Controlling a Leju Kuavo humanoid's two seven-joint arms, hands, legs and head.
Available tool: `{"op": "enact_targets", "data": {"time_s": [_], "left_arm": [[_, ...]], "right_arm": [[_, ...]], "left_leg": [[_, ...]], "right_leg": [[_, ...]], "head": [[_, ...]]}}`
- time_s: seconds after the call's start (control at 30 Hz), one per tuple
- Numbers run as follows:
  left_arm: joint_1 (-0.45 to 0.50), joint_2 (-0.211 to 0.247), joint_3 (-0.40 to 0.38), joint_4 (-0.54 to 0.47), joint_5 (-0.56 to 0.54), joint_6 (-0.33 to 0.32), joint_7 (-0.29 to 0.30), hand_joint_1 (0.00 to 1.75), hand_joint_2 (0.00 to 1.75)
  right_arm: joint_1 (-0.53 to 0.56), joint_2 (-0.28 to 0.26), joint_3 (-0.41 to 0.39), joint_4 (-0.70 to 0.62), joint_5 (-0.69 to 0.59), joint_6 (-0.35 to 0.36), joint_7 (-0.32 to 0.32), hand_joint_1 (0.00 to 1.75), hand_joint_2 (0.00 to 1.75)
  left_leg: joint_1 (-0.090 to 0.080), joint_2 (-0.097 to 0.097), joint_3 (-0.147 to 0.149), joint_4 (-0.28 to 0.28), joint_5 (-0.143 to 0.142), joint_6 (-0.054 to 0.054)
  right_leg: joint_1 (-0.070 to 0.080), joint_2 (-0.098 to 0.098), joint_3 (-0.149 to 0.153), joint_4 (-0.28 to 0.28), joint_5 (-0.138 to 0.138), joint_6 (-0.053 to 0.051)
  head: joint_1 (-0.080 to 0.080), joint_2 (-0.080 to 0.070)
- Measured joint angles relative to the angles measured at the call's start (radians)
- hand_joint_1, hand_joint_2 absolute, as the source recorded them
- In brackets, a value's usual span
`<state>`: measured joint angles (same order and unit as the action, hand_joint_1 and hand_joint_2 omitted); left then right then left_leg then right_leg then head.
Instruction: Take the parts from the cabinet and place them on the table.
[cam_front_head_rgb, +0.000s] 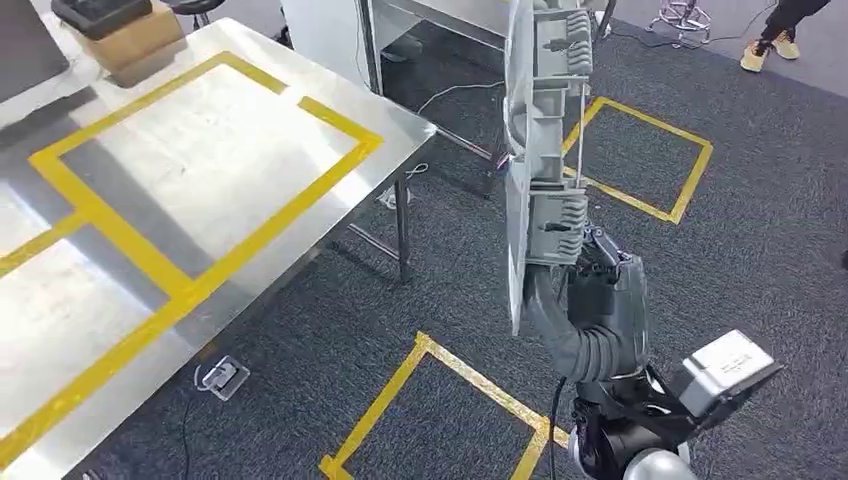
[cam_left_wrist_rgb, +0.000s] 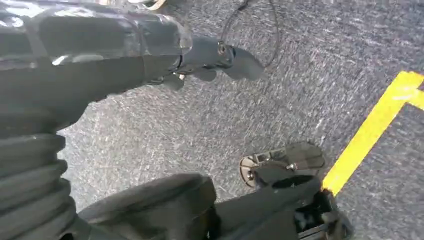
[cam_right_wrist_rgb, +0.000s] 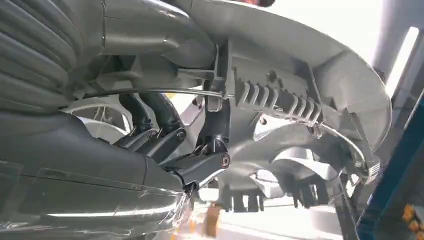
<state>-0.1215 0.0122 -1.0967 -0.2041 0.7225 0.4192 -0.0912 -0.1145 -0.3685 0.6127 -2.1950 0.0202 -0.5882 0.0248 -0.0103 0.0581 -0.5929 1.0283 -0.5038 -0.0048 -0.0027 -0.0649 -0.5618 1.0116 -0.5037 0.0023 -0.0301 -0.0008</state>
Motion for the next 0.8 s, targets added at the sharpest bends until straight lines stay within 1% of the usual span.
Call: {"op": "enact_targets", "data": {"time_s": [0.03, 0.07, 0.1, 0.13, 0.17, 0.2, 0.23, 0.27, 0.3, 0.33, 0.37, 0.4, 0.43, 0.47, 0.53, 0.57, 0.6, 0.63, 0.67, 0.7, 0.73, 0.77, 0.8], "left_arm": [[0.001, 0.0, 0.0, 0.0, 0.003, 0.001, 0.0, 0.0, 1.75], [0.001, 0.0, 0.0, 0.0, 0.005, 0.004, 0.001, 0.0, 1.75], [0.001, 0.0, 0.0, 0.0, 0.005, 0.004, 0.001, 0.0, 1.75], [-0.001, 0.0, 0.0, 0.0, 0.006, 0.004, 0.001, 0.0, 1.75], [-0.001, -0.003, 0.0, 0.0, 0.006, 0.004, 0.001, 0.0, 1.75], [-0.002, -0.004, 0.0, 0.0, 0.007, 0.004, 0.0, 0.0, 1.75], [0.0, -0.007, 0.0, 0.0, 0.007, 0.004, 0.0, 0.0, 1.75], [0.001, -0.009, 0.0, 0.0, 0.008, 0.006, 0.0, 0.0, 1.75], [0.001, -0.011, 0.0, 0.0, 0.008, 0.006, -0.001, 0.0, 1.75], [0.001, -0.011, 0.0, 0.0, 0.008, 0.006, -0.002, 0.0, 1.75], [0.0, -0.013, 0.0, 0.0, 0.008, 0.007, -0.003, 0.0, 1.75], [0.001, -0.015, 0.0, 0.0, 0.008, 0.008, -0.003, 0.0, 1.75], [-0.001, -0.017, 0.0, 0.0, 0.008, 0.008, -0.003, 0.0, 1.75], [-0.001, -0.017, 0.0, 0.0, 0.008, 0.008, -0.003, 0.0, 1.75], [0.004, -0.019, 0.0, 0.0, 0.008, 0.008, -0.003, 0.0, 1.75], [0.005, -0.019, 0.0, 0.0, 0.008, 0.008, -0.003, 0.0, 1.75], [0.005, -0.019, 0.0, 0.0, 0.008, 0.009, -0.005, 0.0, 1.75], [0.004, -0.019, 0.0, 0.0, 0.008, 0.009, -0.007, 0.0, 1.75], [0.003, -0.019, 0.0, 0.0, 0.008, 0.009, -0.009, 0.0, 1.75], [0.004, -0.019, 0.0, 0.0, 0.008, 0.01, -0.01, 0.0, 1.75], [0.005, -0.02, 0.0, 0.0, 0.009, 0.01, -0.01, 0.0, 1.75], [0.005, -0.021, 0.0, 0.0, 0.01, 0.01, -0.01, 0.0, 1.75], [0.004, -0.021, 0.0, 0.0, 0.011, 0.01, -0.01, 0.0, 1.75]], "right_arm": [[-0.005, 0.0, 0.002, 0.0, -0.001, 0.001, 0.0, 1.75, 1.75], [-0.01, 0.001, 0.002, 0.0, -0.003, 0.001, 0.0, 1.75, 1.75], [-0.013, 0.0, -0.002, 0.0, -0.011, 0.0, 0.0, 1.75, 1.75], [-0.016, 0.0, -0.003, -0.001, -0.015, 0.0, 0.0, 1.75, 1.75], [-0.018, -0.001, -0.004, 0.0, -0.023, 0.001, 0.0, 1.75, 1.75], [-0.022, -0.001, -0.003, 0.0, -0.031, 0.004, 0.0, 1.75, 1.75], [-0.027, -0.001, -0.003, 0.001, -0.041, 0.008, 0.0, 1.75, 1.75], [-0.03, -0.001, -0.003, 0.003, -0.048, 0.012, 0.0, 1.75, 1.75], [-0.032, -0.001, -0.003, 0.006, -0.053, 0.016, 0.0, 1.75, 1.75], [-0.035, -0.001, -0.002, 0.009, -0.055, 0.018, 0.0, 1.75, 1.75], [-0.039, -0.001, -0.003, 0.009, -0.055, 0.019, 0.0, 1.75, 1.75], [-0.043, -0.001, -0.003, 0.009, -0.056, 0.019, 0.0, 1.75, 1.75], [-0.044, 0.0, -0.002, 0.01, -0.057, 0.019, 0.0, 1.75, 1.75], [-0.046, -0.001, -0.002, 0.01, -0.057, 0.02, 0.0, 1.75, 1.75], [-0.051, -0.001, -0.002, 0.013, -0.057, 0.021, 0.0, 1.75, 1.75], [-0.053, -0.001, -0.002, 0.014, -0.057, 0.021, 0.0, 1.75, 1.75], [-0.055, 0.0, 0.0, 0.014, -0.061, 0.023, 0.0, 1.75, 1.75], [-0.057, 0.0, -0.001, 0.014, -0.063, 0.022, 0.0, 1.75, 1.75], [-0.059, -0.001, 0.0, 0.015, -0.067, 0.022, 0.0, 1.75, 1.75], [-0.059, 0.0, 0.0, 0.018, -0.074, 0.022, 0.0, 1.75, 1.75], [-0.06, 0.0, 0.0, 0.02, -0.078, 0.023, 0.0, 1.75, 1.75], [-0.061, 0.0, 0.0, 0.023, -0.082, 0.023, 0.0, 1.75, 1.75], [-0.064, 0.0, 0.0, 0.026, -0.085, 0.024, 0.0, 1.75, 1.75]], "left_leg": [[-0.002, -0.011, -0.001, 0.0, 0.0, 0.005], [0.002, -0.022, 0.002, -0.01, 0.005, 0.013], [0.005, -0.03, 0.005, -0.011, 0.009, 0.019], [0.006, -0.039, 0.004, -0.011, 0.01, 0.023], [0.006, -0.047, 0.005, -0.011, 0.011, 0.025], [0.005, -0.056, 0.004, -0.01, 0.011, 0.026], [0.002, -0.065, 0.004, -0.01, 0.012, 0.027], [0.002, -0.076, 0.005, -0.01, 0.012, 0.027], [0.001, -0.085, 0.006, -0.01, 0.012, 0.027], [0.001, -0.095, 0.008, -0.01, 0.012, 0.027], [0.001, -0.103, 0.011, -0.009, 0.011, 0.026], [0.002, -0.11, 0.011, -0.01, 0.01, 0.025], [-0.003, -0.116, 0.004, -0.006, 0.01, 0.021], [0.0, -0.122, -0.002, -0.005, 0.012, 0.017], [0.004, -0.129, -0.007, -0.008, 0.019, 0.007], [0.0, -0.134, -0.007, -0.007, 0.017, 0.003], [-0.002, -0.1, -0.012, 0.004, 0.001, -0.001], [-0.003, -0.065, -0.031, 0.042, -0.029, -0.007], [0.002, -0.057, -0.064, 0.113, -0.068, -0.012], [0.006, -0.057, -0.102, 0.191, -0.101, -0.016], [0.01, -0.058, -0.137, 0.262, -0.124, -0.021], [0.012, -0.058, -0.153, 0.292, -0.124, -0.023], [0.014, -0.057, -0.146, 0.275, -0.1, -0.024]], "right_leg": [[-0.003, -0.009, 0.002, -0.002, 0.0, 0.005], [-0.005, -0.012, 0.003, 0.001, -0.008, 0.013], [-0.009, 0.017, -0.003, 0.019, -0.028, 0.017], [-0.011, 0.038, -0.024, 0.068, -0.059, 0.02], [-0.01, 0.049, -0.055, 0.142, -0.097, 0.021], [-0.01, 0.054, -0.093, 0.223, -0.131, 0.023], [-0.009, 0.056, -0.128, 0.294, -0.152, 0.023], [-0.009, 0.056, -0.138, 0.313, -0.145, 0.022], [-0.009, 0.057, -0.128, 0.285, -0.113, 0.019], [-0.009, 0.06, -0.1, 0.217, -0.064, 0.015], [-0.009, 0.069, -0.064, 0.131, -0.013, 0.011], [-0.01, 0.093, -0.032, 0.047, 0.026, 0.007], [-0.011, 0.112, -0.02, 0.031, 0.018, 0.005], [-0.009, 0.106, -0.015, 0.013, 0.013, 0.005], [-0.006, 0.098, -0.015, 0.008, 0.008, 0.0], [-0.009, 0.091, -0.012, -0.003, 0.011, -0.006], [-0.012, 0.078, -0.007, -0.01, 0.016, -0.013], [-0.012, 0.074, -0.006, -0.013, 0.017, -0.017], [-0.012, 0.065, -0.006, -0.013, 0.017, -0.018], [-0.011, 0.057, -0.006, -0.013, 0.017, -0.018], [-0.011, 0.048, -0.006, -0.013, 0.016, -0.019], [-0.011, 0.041, -0.006, -0.012, 0.016, -0.019], [-0.011, 0.033, -0.006, -0.011, 0.014, -0.018]], "head": [[0.0, 0.0], [-0.002, 0.0], [0.002, 0.0], [0.002, 0.0], [0.002, 0.0], [0.002, 0.0], [0.002, 0.0], [0.002, 0.0], [0.002, 0.0], [0.002, 0.0], [0.003, 0.0], [0.004, 0.0], [0.0, 0.0], [0.004, 0.0], [0.005, 0.0], [0.005, 0.0], [0.003, 0.0], [-0.008, 0.0], [-0.011, 0.0], [-0.011, 0.0], [-0.013, 0.0], [-0.014, 0.0], [-0.016, 0.0]]}}
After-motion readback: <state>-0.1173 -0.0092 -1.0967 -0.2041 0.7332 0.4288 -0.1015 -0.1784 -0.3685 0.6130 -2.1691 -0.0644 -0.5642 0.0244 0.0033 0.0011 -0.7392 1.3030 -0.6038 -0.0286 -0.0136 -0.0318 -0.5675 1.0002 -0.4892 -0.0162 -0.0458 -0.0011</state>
